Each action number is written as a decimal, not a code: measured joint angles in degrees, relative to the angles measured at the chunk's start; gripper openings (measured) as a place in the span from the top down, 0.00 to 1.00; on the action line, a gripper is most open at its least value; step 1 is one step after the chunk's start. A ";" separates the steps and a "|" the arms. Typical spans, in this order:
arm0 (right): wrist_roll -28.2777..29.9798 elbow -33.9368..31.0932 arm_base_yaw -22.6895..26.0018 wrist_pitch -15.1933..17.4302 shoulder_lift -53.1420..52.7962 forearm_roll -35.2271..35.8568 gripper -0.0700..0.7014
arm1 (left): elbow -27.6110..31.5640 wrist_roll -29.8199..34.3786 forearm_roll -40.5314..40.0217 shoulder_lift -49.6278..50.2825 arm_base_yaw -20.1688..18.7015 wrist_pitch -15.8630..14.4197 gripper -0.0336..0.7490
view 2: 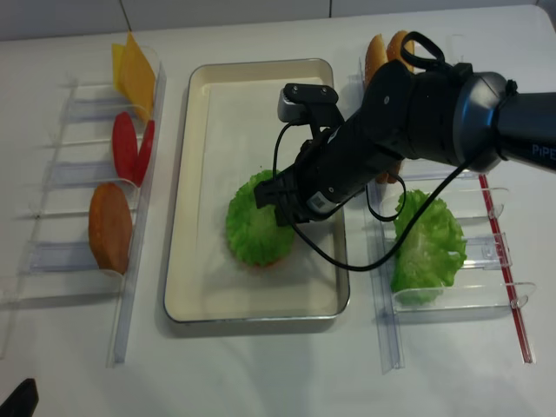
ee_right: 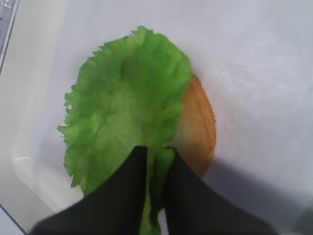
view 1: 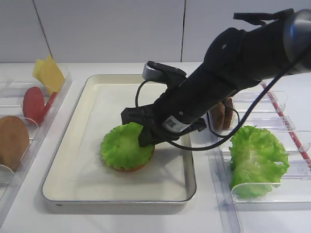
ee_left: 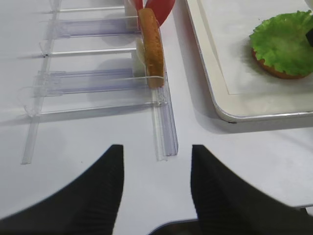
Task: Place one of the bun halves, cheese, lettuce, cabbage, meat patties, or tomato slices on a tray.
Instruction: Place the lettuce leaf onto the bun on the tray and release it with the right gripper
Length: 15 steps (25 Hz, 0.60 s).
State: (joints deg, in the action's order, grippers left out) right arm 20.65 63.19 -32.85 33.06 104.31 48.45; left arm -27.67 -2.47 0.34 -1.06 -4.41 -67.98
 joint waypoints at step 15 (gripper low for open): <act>-0.71 2.02 0.00 1.01 -5.41 -9.27 0.21 | 0.00 0.00 0.00 0.00 0.00 0.00 0.58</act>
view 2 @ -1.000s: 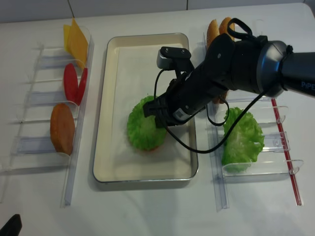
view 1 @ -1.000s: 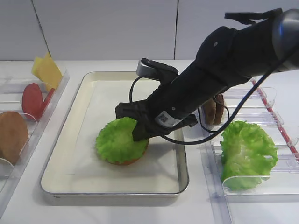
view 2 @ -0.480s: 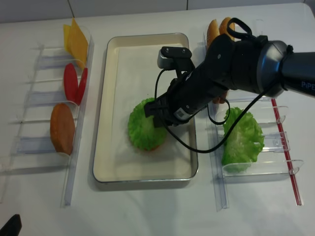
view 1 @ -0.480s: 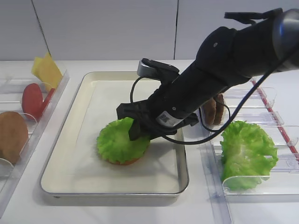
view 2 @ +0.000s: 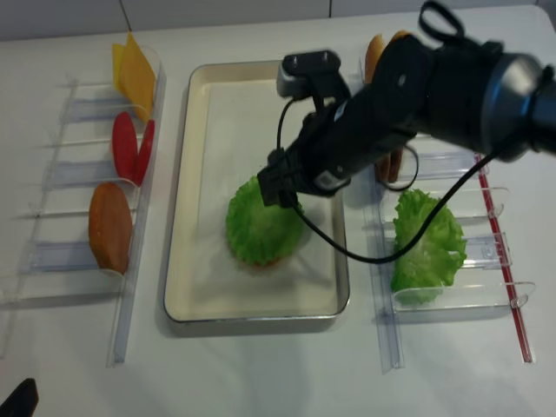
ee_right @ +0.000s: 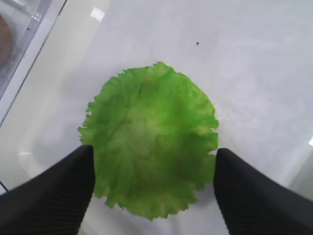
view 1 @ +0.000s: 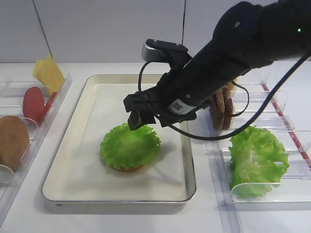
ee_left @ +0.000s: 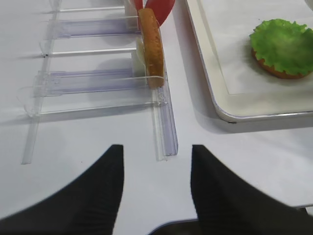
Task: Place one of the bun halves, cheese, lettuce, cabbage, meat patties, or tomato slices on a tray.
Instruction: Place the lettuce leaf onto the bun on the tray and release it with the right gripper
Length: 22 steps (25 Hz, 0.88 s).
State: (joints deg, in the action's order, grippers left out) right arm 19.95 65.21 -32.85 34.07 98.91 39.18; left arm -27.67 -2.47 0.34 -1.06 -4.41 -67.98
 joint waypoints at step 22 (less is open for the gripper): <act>-14.04 15.39 0.00 35.93 -4.69 -17.72 0.35 | 0.00 0.00 0.00 0.00 0.00 0.00 0.58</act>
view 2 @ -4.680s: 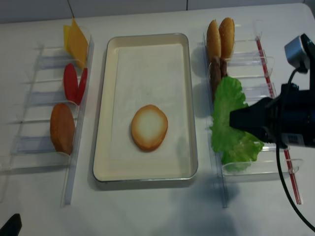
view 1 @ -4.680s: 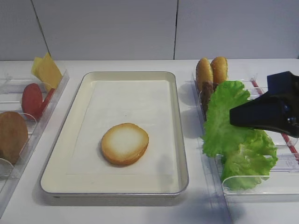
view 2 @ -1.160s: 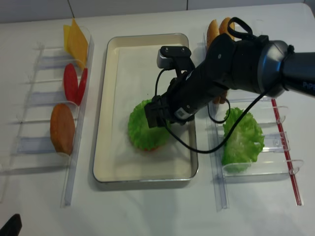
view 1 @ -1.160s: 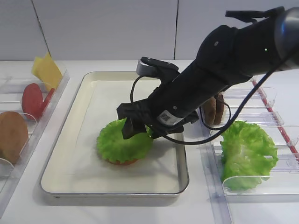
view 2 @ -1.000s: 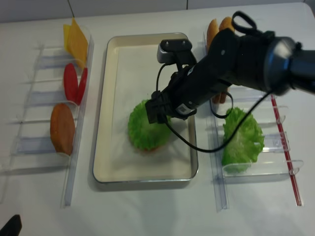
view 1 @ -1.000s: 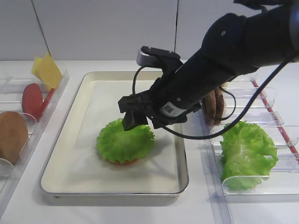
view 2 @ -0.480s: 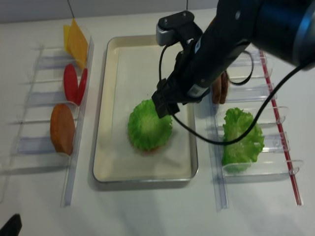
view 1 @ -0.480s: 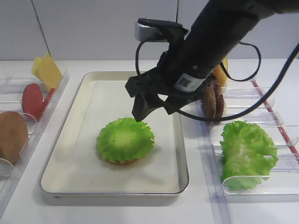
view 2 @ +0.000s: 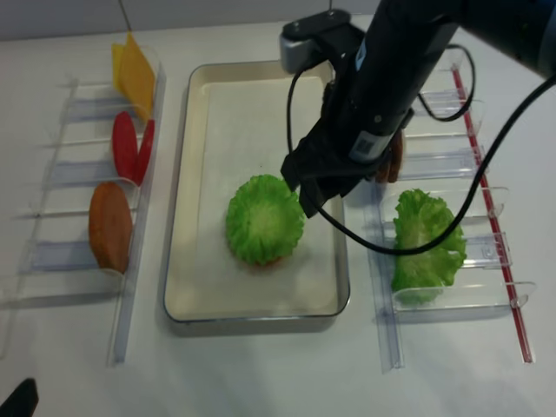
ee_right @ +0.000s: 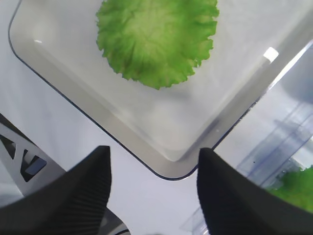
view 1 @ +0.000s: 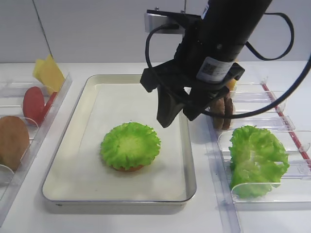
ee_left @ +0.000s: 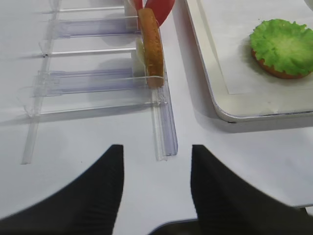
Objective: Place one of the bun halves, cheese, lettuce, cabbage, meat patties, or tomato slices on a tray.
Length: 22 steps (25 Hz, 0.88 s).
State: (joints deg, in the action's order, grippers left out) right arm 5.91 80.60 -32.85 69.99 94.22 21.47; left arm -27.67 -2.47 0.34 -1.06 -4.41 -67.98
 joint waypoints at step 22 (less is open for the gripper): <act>-1.61 0.18 4.63 2.62 -40.43 -11.19 0.42 | 0.00 0.00 0.00 0.00 0.00 0.00 0.58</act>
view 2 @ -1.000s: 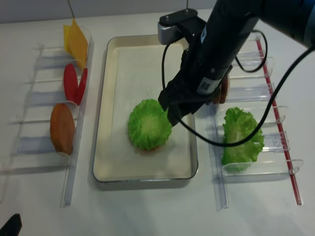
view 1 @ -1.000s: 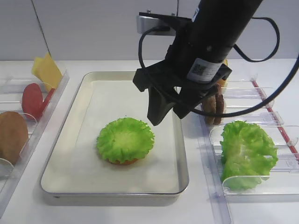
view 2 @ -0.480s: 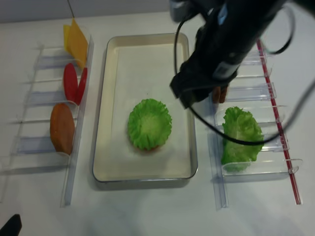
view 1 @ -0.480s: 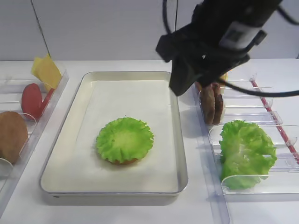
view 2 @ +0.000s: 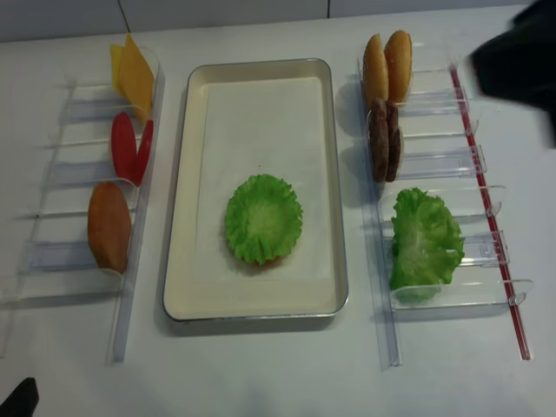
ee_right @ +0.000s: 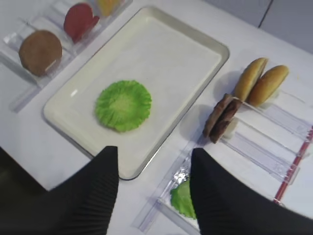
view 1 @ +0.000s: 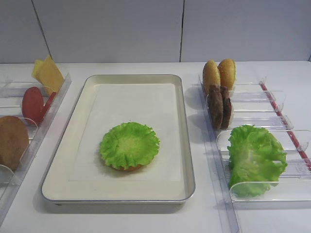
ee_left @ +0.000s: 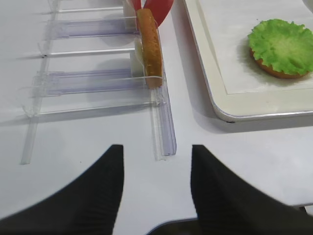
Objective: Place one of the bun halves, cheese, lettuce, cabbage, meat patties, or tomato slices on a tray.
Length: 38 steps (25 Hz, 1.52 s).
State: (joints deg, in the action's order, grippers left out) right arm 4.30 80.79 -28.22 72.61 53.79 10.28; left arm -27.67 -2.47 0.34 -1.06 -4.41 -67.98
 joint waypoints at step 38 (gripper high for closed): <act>4.39 -53.65 32.39 -6.80 -54.69 -1.56 0.49 | 0.13 0.00 0.00 0.00 0.00 0.00 0.58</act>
State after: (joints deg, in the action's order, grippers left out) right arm 8.69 27.14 4.17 65.81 -0.91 8.72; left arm -27.54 -2.47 0.34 -1.06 -4.41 -67.98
